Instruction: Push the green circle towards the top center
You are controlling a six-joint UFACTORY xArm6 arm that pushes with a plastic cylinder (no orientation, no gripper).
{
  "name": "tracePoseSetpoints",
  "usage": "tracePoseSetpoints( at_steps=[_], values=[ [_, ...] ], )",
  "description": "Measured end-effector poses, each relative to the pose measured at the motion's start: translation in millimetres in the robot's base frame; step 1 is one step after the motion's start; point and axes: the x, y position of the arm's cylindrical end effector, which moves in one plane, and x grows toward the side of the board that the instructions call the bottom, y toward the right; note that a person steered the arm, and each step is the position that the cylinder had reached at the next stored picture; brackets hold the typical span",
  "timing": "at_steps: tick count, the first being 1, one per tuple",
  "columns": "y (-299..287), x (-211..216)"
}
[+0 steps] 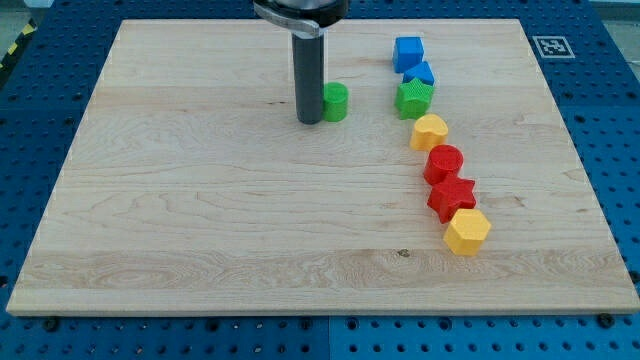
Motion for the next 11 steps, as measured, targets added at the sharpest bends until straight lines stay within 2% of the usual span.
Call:
tracePoseSetpoints(
  at_steps=[1,2,4,7,11],
  values=[
    [0.8,-4.7],
    [37.3,18.9],
    [55.4,28.3],
    [43.6,-19.5],
    [19.5,-59.3]
  ],
)
